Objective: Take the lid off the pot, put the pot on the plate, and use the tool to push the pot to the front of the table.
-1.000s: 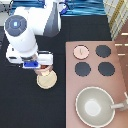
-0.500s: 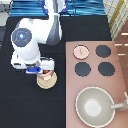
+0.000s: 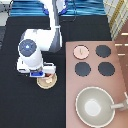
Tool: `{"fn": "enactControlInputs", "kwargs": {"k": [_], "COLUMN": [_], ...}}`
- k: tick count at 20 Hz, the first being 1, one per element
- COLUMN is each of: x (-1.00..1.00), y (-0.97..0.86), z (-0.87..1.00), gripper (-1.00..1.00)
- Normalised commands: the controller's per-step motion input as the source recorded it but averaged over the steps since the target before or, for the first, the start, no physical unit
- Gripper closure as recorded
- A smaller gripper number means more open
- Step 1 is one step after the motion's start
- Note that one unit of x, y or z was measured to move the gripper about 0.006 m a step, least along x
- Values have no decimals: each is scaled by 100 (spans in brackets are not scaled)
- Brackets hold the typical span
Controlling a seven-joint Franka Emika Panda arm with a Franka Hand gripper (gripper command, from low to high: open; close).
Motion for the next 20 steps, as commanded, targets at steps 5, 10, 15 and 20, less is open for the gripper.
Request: {"fn": "enactControlInputs", "kwargs": {"k": [5,10,15,20], "x": [1,52,66,43], "y": [-6,-19,-36,-21], "z": [0,0,0,0], "gripper": [100,100,100,100]}}
